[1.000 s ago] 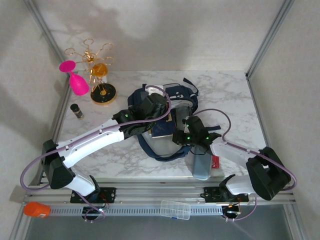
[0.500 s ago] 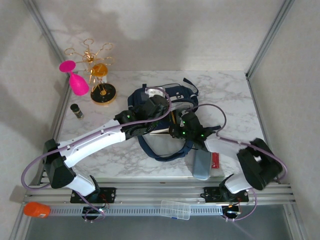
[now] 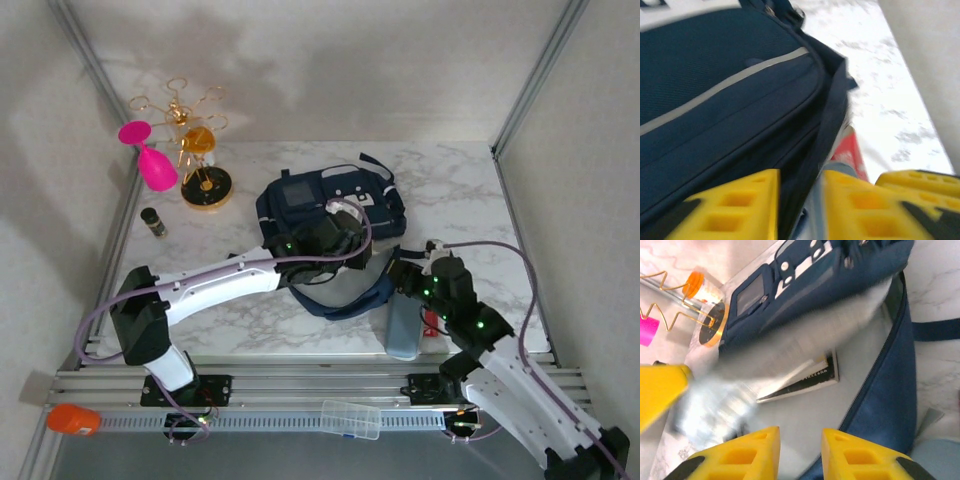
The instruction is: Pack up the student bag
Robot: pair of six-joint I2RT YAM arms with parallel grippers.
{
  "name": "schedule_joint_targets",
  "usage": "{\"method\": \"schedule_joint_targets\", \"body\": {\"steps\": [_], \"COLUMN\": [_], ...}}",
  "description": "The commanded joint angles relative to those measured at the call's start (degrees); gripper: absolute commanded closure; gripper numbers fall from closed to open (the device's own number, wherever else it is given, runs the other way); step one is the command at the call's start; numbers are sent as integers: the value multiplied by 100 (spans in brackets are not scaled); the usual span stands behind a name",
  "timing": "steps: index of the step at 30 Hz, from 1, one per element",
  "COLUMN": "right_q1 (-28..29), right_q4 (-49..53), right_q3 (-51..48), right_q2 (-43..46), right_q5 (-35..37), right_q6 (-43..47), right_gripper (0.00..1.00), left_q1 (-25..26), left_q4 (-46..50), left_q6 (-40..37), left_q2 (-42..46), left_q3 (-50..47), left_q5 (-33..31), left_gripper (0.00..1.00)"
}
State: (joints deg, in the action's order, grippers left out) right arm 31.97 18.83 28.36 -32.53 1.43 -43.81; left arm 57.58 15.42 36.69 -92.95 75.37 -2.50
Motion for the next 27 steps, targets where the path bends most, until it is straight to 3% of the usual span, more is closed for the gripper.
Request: {"method": "schedule_joint_targets", "body": {"steps": [1,5,9,12,17,27], "right_q1": [-24,-27,-17,15,66,83], "right_q4": [814,409,222,154,22,-440], "right_q3": [-7,-102,-113,-96,-153,-227], "right_q2": [178,-282,-866,-1249,-1554,-1913], "right_q5": [52,-865,-1321,-1535,-1558,-1538], "right_q6": [-318,-273,-301,-302,-356,-375], "right_gripper": [71,68,64,62,55,59], "left_q1": [-61,-397,-1269,-2110,-3164,-3798], "left_q4": [-561,-955,-893,-748,-1457,-2258], "left_q6": [15,126,477,697,1028,1230], "left_q2": [707,1784,2505,2615,2199,901], "left_q3": [-487,-1444,-2291,-2782,-3456,-3513], "left_q5": [594,635,550,588,1188,1128], "left_gripper": [60,36,24,22,22,30]}}
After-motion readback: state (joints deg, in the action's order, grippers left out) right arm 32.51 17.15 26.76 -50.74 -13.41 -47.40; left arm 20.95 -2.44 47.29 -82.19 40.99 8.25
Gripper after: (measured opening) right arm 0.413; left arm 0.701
